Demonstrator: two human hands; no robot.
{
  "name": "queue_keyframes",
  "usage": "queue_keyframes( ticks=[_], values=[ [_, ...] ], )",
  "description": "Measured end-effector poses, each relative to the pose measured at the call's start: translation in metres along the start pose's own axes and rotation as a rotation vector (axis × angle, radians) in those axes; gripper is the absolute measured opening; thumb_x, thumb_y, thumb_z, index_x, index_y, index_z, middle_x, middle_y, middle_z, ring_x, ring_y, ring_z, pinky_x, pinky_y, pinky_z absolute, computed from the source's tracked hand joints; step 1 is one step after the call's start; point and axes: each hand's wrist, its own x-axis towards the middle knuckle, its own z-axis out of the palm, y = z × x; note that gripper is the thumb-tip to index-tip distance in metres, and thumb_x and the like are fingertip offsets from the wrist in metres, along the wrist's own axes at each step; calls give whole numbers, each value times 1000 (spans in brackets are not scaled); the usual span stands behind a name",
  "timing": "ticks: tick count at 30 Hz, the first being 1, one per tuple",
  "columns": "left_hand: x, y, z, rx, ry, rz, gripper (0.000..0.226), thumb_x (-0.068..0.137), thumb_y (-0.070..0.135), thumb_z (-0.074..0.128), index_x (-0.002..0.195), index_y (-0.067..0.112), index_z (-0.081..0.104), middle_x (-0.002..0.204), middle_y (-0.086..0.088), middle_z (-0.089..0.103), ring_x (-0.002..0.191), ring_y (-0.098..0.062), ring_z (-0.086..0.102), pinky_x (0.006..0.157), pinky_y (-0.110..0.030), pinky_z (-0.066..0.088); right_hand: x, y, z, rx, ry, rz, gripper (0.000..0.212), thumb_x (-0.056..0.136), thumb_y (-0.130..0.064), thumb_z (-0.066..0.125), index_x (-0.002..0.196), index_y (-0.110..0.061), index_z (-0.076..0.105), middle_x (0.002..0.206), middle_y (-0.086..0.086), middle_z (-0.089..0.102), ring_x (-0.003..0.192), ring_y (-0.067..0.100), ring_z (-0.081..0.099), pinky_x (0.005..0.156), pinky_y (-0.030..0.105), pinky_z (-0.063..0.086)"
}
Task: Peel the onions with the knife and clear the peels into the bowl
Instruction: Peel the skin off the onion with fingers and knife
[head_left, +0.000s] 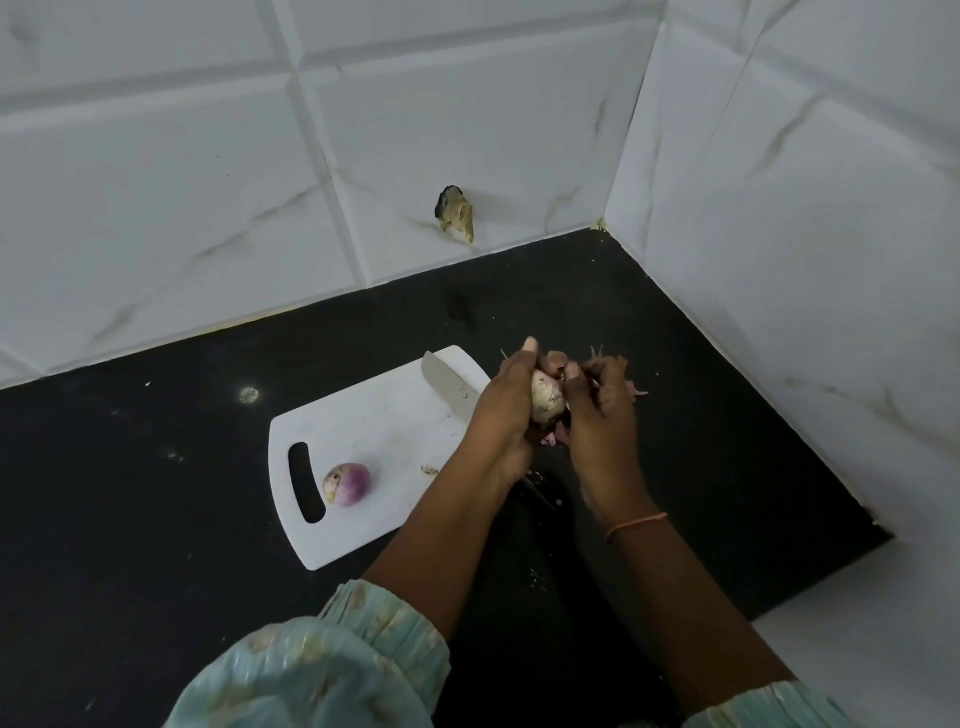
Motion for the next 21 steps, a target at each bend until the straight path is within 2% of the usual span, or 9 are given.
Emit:
queue_keyframes(
  ticks=[2,5,7,10,12,14,17,19,21],
  values=[
    [1,1,0,-13,37,-48,48,97,52,53,111,9,65,105,-9,75,95,-23,72,82,-37,59,-3,-1,-1,39,-85,40,17,98,-27,55,109,-13,56,104,5,67,99,15,68,86,35,56],
    [5,6,-5,5,19,-33,73,94,70,37,94,5,71,88,-13,76,88,-25,72,102,-45,51,-6,0,-8,-68,-214,-43,39,89,-30,67,122,-15,52,115,0,65,107,9,65,90,29,55],
    [4,11,-6,66,-87,-61,80,93,74,26,109,9,69,104,-12,75,101,-24,71,106,-44,47,-3,4,-14,-126,-232,-80,35,92,-21,67,123,-21,51,117,-4,65,109,8,64,92,31,54],
    [-5,6,-2,265,-155,-55,55,105,52,29,110,14,69,110,-11,74,98,-19,70,93,-36,51,-2,2,-14,-80,-156,-27,22,99,-22,55,106,-43,52,109,-6,66,103,12,67,86,37,57],
    [-8,-5,1,337,-118,14,38,105,42,36,116,18,63,114,-9,72,103,-20,67,96,-39,53,-1,-4,-10,-23,-68,26,13,101,-22,50,102,-35,53,102,-2,66,97,18,68,76,36,58],
    [-12,-13,1,410,-102,116,32,106,43,35,126,26,54,118,1,68,107,-12,64,98,-36,52,2,-8,-6,49,-10,146,19,101,-26,47,119,-23,52,106,2,65,98,20,66,72,32,55],
    [-16,-22,-3,476,-122,264,23,106,45,32,122,45,49,113,19,61,97,9,60,84,-13,49,5,-14,-3,125,30,321,39,102,-31,43,139,-20,44,121,5,62,101,17,65,74,31,55],
    [-17,-25,-6,450,-167,312,24,106,40,34,123,46,51,116,18,62,98,12,63,82,-10,50,6,-16,-4,182,55,382,33,102,-33,42,124,-17,60,111,8,70,98,21,68,73,31,55],
    [-14,-28,-12,432,-232,354,33,105,32,44,137,37,52,127,12,63,111,5,63,93,-18,52,8,-18,-8,262,73,486,39,101,-39,40,103,-17,72,97,7,75,95,23,70,74,32,54]
  ],
)
